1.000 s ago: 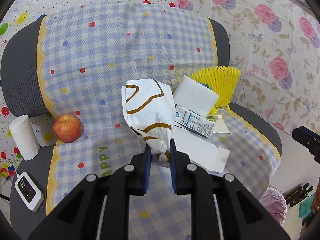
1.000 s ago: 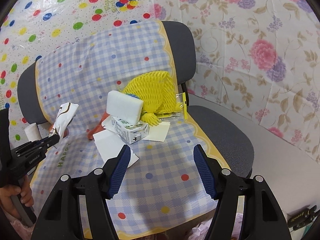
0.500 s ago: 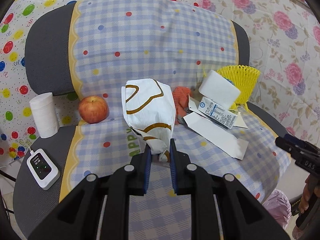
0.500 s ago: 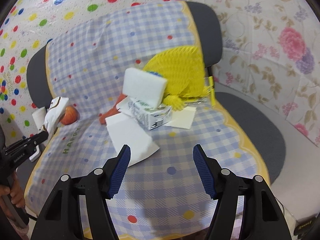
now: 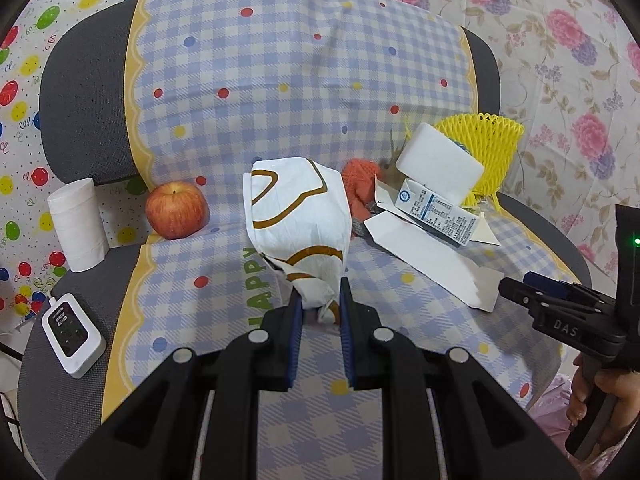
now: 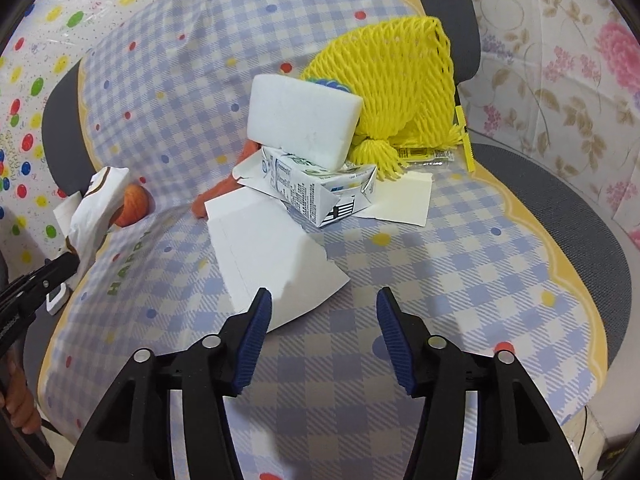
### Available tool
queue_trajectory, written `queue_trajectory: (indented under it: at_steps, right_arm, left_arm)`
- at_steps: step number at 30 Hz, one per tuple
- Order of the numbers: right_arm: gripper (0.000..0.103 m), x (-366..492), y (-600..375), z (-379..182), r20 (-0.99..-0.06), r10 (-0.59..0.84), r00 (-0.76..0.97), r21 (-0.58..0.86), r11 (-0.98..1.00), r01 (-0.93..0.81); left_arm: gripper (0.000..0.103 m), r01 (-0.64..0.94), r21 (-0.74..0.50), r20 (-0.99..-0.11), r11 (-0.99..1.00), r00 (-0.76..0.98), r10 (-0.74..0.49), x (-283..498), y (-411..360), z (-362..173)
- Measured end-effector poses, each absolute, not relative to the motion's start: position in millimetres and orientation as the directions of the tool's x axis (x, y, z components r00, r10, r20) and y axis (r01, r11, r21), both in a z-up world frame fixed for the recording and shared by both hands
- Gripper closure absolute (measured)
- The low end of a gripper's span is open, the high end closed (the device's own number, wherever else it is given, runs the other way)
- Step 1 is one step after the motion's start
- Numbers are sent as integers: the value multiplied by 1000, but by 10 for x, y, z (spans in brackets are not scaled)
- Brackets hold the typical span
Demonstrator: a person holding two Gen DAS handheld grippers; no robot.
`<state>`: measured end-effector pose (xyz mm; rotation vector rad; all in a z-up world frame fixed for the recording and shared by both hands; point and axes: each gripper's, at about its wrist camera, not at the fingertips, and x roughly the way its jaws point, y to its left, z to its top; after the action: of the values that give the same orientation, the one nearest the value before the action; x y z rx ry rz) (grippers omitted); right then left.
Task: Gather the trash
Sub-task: 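Grasp the white paper sheet with the right gripper while the left gripper holds the napkin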
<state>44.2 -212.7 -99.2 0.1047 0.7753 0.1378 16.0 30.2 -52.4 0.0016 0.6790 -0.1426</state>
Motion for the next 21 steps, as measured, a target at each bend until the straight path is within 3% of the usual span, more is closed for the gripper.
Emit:
queue_trajectory:
  at_steps: [13, 18, 19, 21]
  right_arm:
    - [40, 657, -1988, -1176, -695, 110, 710, 105, 993, -51]
    - [52, 586, -1893, -1180, -668, 96, 738, 78, 995, -59]
    - [58, 579, -1888, -1177, -665, 104, 740, 85, 994, -63]
    - [84, 569, -1893, -1162, -660, 125, 741, 107, 992, -72]
  left_arm:
    - [88, 121, -42, -643, 992, 756, -120, 240, 312, -621]
    - [88, 125, -45, -649, 991, 751, -125, 234, 290, -642]
    - [88, 126, -44, -648, 991, 751, -124, 224, 286, -638]
    - [88, 126, -39, -646, 991, 754, -122, 202, 284, -621]
